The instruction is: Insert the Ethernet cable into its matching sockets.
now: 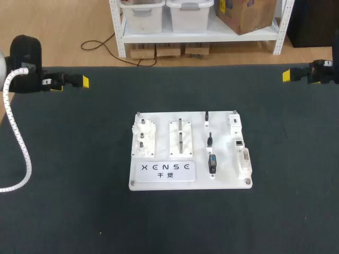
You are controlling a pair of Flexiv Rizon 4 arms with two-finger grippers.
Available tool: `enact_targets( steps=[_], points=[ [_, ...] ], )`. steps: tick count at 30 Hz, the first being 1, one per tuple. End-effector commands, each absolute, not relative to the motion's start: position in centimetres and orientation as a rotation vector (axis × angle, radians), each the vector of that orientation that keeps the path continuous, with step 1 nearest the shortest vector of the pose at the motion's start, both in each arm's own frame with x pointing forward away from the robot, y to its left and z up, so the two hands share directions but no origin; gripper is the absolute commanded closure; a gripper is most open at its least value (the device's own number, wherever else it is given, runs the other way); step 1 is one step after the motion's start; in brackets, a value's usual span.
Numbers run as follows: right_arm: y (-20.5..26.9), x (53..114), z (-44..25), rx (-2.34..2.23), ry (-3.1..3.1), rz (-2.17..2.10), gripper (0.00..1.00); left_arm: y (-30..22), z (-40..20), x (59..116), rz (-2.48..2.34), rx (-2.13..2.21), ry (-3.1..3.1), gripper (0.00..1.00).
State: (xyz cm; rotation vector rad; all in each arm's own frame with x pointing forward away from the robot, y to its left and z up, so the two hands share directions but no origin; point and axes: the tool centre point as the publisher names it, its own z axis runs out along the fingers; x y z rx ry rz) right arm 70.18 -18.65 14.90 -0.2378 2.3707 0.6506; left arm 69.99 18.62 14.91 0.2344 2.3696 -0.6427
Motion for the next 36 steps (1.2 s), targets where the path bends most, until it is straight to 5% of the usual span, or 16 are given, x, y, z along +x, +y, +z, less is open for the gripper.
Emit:
enact_targets(
  steps=[1,15,36],
  points=[
    [-18.6,70.1,14.9,-0.237,2.372,0.647,0.00,18.5,15.0,70.0,-0.633,0.230,2.378,0.00],
    [-18.6,70.1,14.9,-0.237,2.372,0.647,0.00,18.1,15.1,70.5,-0.671,0.358,2.336,0.00],
    [-18.6,70.1,14.9,-0.237,2.372,0.647,0.00,4.0,14.1,67.5,-1.114,1.392,1.472,0.00]
  ],
)
